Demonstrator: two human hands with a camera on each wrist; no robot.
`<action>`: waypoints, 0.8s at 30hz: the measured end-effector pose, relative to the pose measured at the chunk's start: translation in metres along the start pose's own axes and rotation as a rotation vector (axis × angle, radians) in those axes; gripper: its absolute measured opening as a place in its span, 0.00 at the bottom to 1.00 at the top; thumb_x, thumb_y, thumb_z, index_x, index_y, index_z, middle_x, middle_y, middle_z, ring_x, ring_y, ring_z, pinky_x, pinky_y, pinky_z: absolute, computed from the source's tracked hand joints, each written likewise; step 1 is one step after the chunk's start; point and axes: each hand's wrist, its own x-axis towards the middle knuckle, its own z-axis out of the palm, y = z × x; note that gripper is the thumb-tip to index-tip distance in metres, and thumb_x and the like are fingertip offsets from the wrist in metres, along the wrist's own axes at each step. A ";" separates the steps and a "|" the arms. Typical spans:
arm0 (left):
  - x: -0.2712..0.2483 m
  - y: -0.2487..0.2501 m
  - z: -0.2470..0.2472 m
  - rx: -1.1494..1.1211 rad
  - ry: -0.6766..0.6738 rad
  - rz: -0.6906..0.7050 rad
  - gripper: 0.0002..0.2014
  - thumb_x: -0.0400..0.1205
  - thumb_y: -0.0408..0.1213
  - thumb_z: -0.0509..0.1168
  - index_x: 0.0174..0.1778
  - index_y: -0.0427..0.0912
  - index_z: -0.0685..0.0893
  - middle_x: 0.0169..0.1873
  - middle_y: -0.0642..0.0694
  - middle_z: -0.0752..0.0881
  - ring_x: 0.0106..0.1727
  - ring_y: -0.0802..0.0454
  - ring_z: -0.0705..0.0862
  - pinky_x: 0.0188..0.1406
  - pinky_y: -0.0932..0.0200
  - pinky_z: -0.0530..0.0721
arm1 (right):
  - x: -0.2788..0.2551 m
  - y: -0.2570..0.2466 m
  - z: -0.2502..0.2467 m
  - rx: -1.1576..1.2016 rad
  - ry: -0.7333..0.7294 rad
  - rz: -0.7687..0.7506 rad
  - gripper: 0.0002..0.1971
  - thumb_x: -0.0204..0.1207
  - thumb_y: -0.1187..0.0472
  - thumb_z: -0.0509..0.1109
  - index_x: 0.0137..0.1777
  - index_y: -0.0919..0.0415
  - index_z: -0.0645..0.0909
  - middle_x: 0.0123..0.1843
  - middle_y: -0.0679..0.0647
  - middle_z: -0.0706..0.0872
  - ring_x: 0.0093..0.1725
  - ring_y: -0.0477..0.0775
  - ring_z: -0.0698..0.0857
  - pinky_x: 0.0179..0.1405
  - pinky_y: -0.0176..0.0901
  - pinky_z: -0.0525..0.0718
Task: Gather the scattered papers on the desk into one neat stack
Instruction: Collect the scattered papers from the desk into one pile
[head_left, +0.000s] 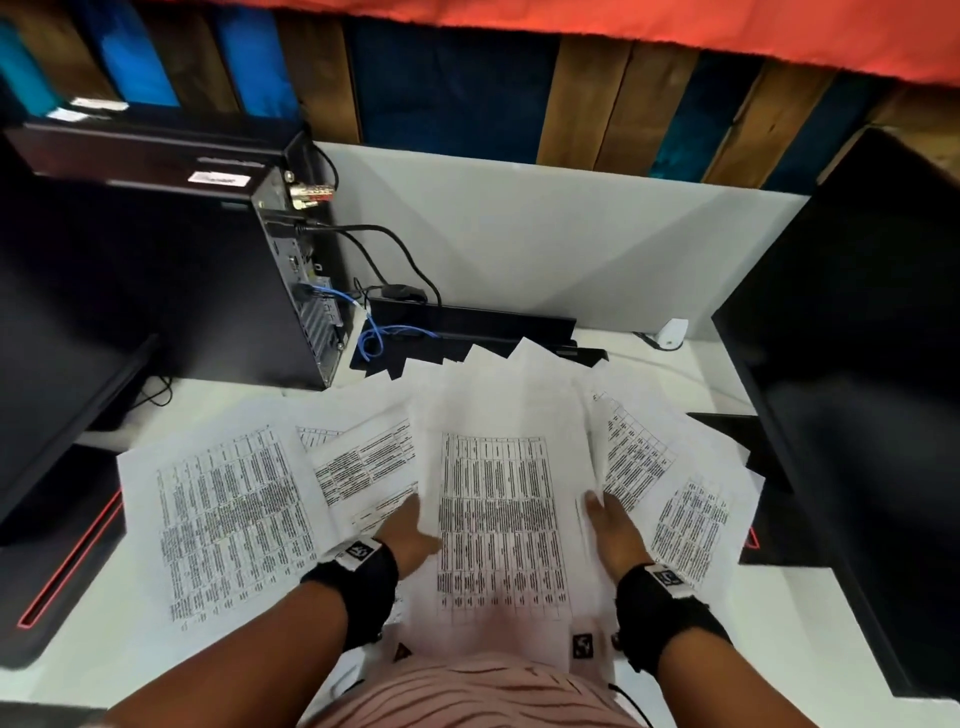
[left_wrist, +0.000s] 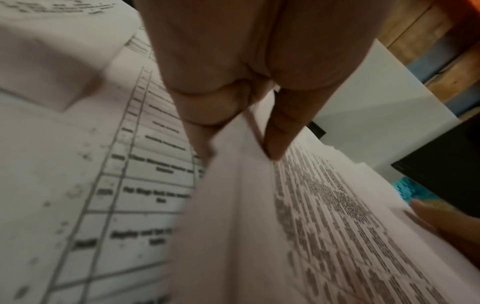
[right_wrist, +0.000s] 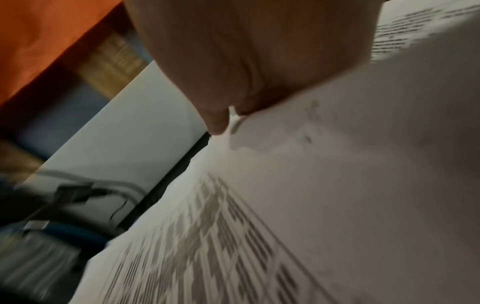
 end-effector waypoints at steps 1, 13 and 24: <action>0.002 0.000 0.002 0.001 -0.040 0.001 0.44 0.82 0.42 0.65 0.85 0.41 0.42 0.85 0.43 0.50 0.85 0.44 0.54 0.83 0.51 0.56 | -0.001 0.001 0.003 -0.017 -0.040 -0.023 0.31 0.85 0.45 0.53 0.82 0.62 0.59 0.83 0.59 0.64 0.82 0.59 0.64 0.81 0.48 0.59; 0.009 -0.017 -0.042 0.413 0.445 0.081 0.32 0.76 0.49 0.68 0.77 0.50 0.68 0.75 0.44 0.73 0.74 0.40 0.70 0.71 0.45 0.74 | 0.004 0.025 -0.019 0.013 0.059 -0.003 0.20 0.74 0.71 0.73 0.66 0.69 0.78 0.48 0.62 0.82 0.48 0.59 0.80 0.48 0.43 0.76; 0.008 0.000 -0.023 0.496 0.153 0.059 0.34 0.77 0.58 0.65 0.77 0.45 0.71 0.78 0.42 0.70 0.77 0.42 0.69 0.76 0.48 0.69 | 0.002 0.029 -0.035 0.123 0.039 -0.148 0.26 0.75 0.72 0.71 0.73 0.61 0.74 0.58 0.56 0.84 0.60 0.60 0.82 0.57 0.46 0.76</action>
